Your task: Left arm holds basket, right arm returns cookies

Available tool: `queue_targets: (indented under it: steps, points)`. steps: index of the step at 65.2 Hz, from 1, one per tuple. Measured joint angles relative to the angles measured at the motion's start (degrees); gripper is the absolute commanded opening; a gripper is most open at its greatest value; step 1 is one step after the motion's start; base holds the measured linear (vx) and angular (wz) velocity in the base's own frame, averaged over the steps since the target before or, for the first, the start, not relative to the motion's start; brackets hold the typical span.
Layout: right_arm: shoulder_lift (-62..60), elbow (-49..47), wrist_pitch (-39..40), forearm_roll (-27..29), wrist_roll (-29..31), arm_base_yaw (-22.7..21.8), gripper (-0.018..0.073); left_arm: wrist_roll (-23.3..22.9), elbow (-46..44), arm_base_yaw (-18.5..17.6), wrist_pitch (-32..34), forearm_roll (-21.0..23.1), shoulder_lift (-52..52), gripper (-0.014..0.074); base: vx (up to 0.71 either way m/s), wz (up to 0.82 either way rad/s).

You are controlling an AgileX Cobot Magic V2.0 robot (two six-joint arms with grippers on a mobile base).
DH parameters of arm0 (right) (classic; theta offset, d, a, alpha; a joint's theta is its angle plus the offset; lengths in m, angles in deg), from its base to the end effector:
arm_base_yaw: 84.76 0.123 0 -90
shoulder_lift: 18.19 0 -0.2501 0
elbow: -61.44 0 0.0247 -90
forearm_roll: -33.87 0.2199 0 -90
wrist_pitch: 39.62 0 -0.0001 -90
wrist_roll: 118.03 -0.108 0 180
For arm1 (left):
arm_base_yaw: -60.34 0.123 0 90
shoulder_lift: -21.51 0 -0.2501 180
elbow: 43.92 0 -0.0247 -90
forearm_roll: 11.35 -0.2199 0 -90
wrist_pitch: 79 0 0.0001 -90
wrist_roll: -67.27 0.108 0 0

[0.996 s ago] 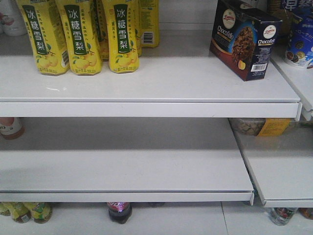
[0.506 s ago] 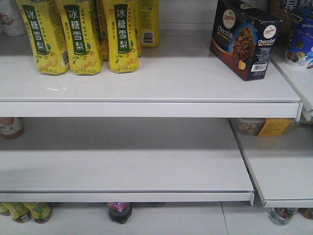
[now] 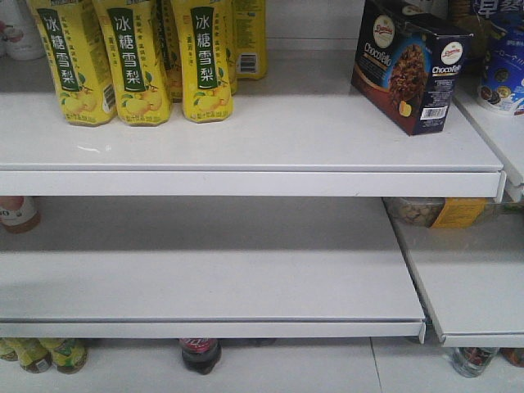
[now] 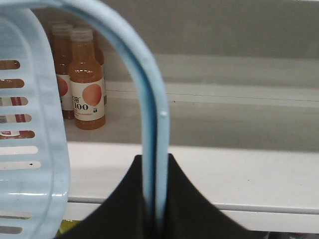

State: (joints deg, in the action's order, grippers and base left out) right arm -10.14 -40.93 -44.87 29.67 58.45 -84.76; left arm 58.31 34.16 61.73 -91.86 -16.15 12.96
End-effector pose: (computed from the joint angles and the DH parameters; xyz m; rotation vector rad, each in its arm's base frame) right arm 0.0778 -0.0007 0.1974 -0.0039 1.5868 -0.0143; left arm 0.0772 0.0039 0.1799 -0.0995 1.7328 -0.0209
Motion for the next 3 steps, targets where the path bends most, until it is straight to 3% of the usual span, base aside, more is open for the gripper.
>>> queue_targets:
  steps: [3]
  points:
    - [0.0, 0.0, 0.0, 0.0, 0.0, 0.0, -0.0008, 0.0, 0.0, 0.0, 0.0, 0.0, 0.0, -0.0006, 0.00, 0.00]
